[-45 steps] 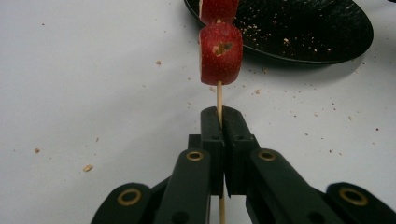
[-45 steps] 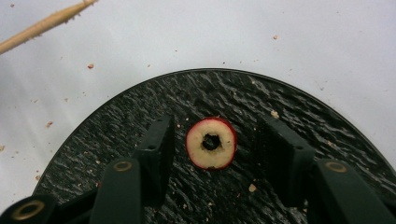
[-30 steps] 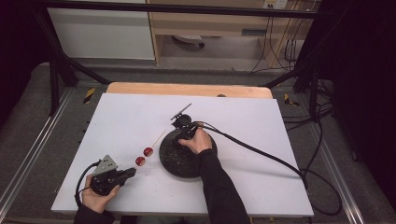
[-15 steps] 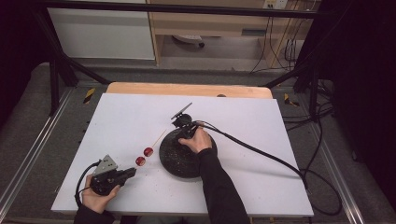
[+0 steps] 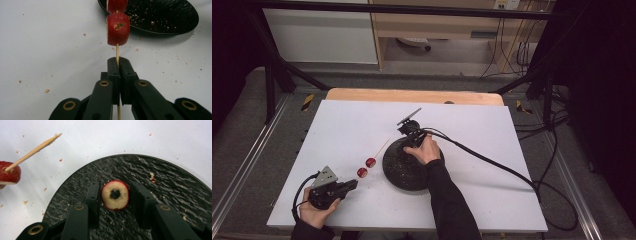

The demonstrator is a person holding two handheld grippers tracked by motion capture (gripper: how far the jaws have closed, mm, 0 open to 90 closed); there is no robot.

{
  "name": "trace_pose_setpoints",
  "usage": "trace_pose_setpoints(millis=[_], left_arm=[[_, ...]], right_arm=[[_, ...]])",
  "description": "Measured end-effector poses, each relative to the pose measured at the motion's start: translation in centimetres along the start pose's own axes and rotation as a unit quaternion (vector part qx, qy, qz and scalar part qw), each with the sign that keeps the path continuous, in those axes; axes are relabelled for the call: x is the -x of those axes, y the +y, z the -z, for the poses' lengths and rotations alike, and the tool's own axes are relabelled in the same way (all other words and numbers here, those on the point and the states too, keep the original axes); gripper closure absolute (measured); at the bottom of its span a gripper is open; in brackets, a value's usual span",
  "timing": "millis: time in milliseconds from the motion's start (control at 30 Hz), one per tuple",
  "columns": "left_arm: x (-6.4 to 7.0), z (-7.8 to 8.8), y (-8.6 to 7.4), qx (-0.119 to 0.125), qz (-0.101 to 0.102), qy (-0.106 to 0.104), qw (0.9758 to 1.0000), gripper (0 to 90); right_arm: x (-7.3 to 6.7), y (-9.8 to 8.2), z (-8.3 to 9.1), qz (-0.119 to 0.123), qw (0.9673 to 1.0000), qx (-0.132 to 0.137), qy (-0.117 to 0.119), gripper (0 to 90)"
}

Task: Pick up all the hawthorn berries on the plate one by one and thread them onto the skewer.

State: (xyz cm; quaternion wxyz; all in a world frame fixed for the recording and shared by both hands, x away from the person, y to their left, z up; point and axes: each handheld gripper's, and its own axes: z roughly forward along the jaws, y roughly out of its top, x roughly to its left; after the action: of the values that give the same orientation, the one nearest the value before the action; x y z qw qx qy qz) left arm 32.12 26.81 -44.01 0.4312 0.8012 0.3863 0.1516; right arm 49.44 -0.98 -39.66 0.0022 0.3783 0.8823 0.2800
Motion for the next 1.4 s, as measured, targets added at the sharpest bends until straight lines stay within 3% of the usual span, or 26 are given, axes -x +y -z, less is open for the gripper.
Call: trace_pose_setpoints(millis=[133, 367, 467, 633, 800, 900, 1033, 1200, 1267, 1400], left_arm=[[0.2, 0.0, 0.1, 0.004, -0.003, 0.001, 1.0000, 88.0], [0.3, 0.2, 0.1, 0.012, -0.004, 0.005, 0.9999, 88.0], [0.4, 0.1, 0.1, 0.011, -0.005, 0.005, 0.9999, 88.0], [0.6, -0.1, 0.2, 0.012, -0.006, 0.002, 0.9999, 88.0], [0.9, -0.3, 0.3, 0.011, -0.009, -0.001, 0.9999, 88.0], [1.0, -0.4, 0.4, 0.013, -0.008, -0.002, 0.9999, 88.0], [1.1, -0.4, 0.4, 0.016, -0.005, -0.002, 0.9999, 88.0], [1.4, -0.7, 0.7, 0.020, -0.004, -0.003, 0.9998, 88.0], [1.6, -0.9, 0.8, 0.021, -0.004, -0.003, 0.9998, 87.9], [2.0, -0.9, 0.9, 0.026, -0.007, -0.003, 0.9996, 87.9]], right_arm=[[-0.3, -0.4, 1.0, -0.007, 0.9999, 0.010, -0.003, 62.7], [-0.4, -2.5, 2.7, -0.026, 0.9976, 0.062, 0.016, 62.8], [-0.2, -3.9, 3.4, -0.038, 0.9946, 0.092, 0.028, 62.8], [0.1, -5.8, 3.9, -0.061, 0.9868, 0.145, 0.039, 62.8], [0.1, -7.3, 3.6, -0.088, 0.9757, 0.193, 0.055, 62.8], [-0.1, -8.1, 3.5, -0.101, 0.9669, 0.225, 0.066, 62.8], [-0.4, -9.2, 3.4, -0.125, 0.9534, 0.265, 0.074, 62.8], [-0.7, -10.1, 3.4, -0.149, 0.9330, 0.317, 0.084, 62.8], [-0.9, -10.4, 3.4, -0.155, 0.9280, 0.328, 0.086, 62.8], [-1.0, -10.7, 3.3, -0.170, 0.9144, 0.355, 0.094, 62.9]])
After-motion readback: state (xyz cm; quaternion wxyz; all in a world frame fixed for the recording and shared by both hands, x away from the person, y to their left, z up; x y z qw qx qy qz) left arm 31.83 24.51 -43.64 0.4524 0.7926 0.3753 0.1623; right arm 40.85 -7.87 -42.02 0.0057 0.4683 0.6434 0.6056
